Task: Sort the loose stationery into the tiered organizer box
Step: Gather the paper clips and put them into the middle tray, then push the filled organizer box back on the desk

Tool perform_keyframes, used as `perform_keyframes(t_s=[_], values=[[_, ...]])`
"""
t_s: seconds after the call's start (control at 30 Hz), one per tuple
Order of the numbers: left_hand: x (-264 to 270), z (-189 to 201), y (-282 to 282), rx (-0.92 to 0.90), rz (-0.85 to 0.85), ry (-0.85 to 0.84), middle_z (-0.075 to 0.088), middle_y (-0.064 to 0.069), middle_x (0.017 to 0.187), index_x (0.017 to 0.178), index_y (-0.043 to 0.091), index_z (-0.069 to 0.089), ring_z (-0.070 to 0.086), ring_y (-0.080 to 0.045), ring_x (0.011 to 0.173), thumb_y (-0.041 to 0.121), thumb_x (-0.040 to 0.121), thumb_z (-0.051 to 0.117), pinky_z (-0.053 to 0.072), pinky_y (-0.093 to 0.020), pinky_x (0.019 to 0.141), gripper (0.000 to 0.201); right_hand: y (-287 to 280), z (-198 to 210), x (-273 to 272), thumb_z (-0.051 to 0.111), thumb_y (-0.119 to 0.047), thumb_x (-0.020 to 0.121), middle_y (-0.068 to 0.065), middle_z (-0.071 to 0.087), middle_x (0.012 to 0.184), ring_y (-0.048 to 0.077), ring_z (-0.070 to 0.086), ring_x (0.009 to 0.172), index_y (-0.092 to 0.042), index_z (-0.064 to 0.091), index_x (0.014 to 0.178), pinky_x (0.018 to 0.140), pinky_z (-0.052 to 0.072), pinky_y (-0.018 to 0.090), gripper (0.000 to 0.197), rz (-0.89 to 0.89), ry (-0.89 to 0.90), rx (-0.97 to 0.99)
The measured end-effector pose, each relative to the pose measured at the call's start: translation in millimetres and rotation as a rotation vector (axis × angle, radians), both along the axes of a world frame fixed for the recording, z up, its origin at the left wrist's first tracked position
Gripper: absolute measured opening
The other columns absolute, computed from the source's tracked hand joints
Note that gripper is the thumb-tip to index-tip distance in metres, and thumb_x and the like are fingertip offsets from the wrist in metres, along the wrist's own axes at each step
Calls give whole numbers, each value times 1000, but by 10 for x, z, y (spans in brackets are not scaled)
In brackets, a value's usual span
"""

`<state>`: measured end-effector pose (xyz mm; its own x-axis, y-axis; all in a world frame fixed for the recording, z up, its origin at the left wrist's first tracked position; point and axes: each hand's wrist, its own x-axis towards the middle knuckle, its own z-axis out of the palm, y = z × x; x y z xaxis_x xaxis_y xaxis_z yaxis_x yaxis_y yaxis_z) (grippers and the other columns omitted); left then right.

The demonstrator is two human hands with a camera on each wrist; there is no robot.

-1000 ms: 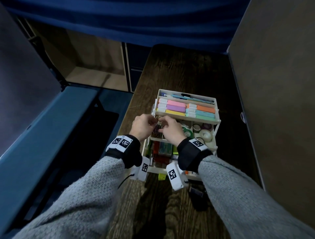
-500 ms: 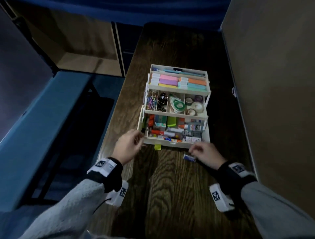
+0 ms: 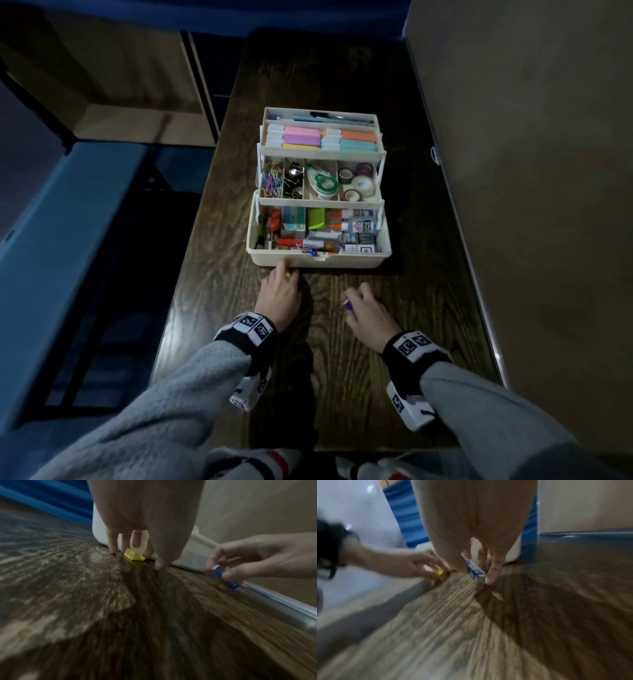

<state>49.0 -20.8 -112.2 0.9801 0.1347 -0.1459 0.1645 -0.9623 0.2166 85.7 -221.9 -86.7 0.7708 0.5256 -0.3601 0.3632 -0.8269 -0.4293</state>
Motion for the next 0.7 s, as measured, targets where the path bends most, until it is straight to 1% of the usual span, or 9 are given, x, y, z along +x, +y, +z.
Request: perform_keyframes(t_s=[0.07,0.1,0.2,0.3,0.43,0.5,0.57,0.63,0.7], values=[[16,10,61,-25,-44,-19,39,-15,123,108,5,55,55,-32,100,15,94,44,49,-41,84,20,-130,75,47,46,-17,92,6,40,109,29,55,90,-17,47,102,84,46,41,11,-158,12,77],[17,18,106,-51,-72,-24,40,-14,124,107,4,56,55,-30,103,14,95,45,50,-40,85,19,-206,110,107,45,-15,92,8,43,109,28,53,92,-15,49,100,85,44,39,9,-255,12,110],[-20,54,249,-75,-142,-7,44,-13,126,115,6,57,49,-29,113,14,95,46,49,-40,89,24,-425,225,430,40,-11,94,13,55,105,28,53,97,-9,56,92,84,38,34,17,-501,47,155],[-134,100,383,-85,-121,-13,49,-15,124,118,7,58,48,-31,112,15,95,47,43,-42,93,27,-555,357,823,42,-14,92,10,59,96,26,54,93,-16,58,80,75,37,31,19,-602,101,197],[-297,151,639,-175,97,-95,61,-19,113,113,3,59,54,-36,108,8,91,50,35,-42,95,24,-540,536,1171,51,-31,93,4,55,82,21,50,70,-22,60,88,52,33,24,14,-653,107,216],[-323,212,740,-279,255,-110,62,-21,111,108,2,59,54,-37,108,7,92,49,38,-42,94,20,-434,565,1193,48,-45,93,3,49,70,16,40,53,-22,58,97,47,28,21,26,-681,261,261],[-298,296,799,-409,401,-97,60,-21,113,106,4,58,52,-36,109,8,94,43,39,-38,91,20,-295,540,1155,45,-53,93,1,44,66,13,34,49,-22,56,102,44,26,20,34,-644,388,267],[-215,380,824,-523,538,-100,59,-20,116,106,6,55,53,-33,107,11,95,37,38,-33,85,22,-178,472,1121,49,-44,94,0,44,64,13,34,47,-21,56,99,40,25,19,24,-577,356,233],[-64,465,832,-607,663,-120,58,-21,120,109,6,52,53,-32,105,18,97,35,36,-32,83,24,-124,429,1118,53,-30,93,-3,43,61,11,35,48,-19,56,94,36,25,19,12,-568,248,222]])
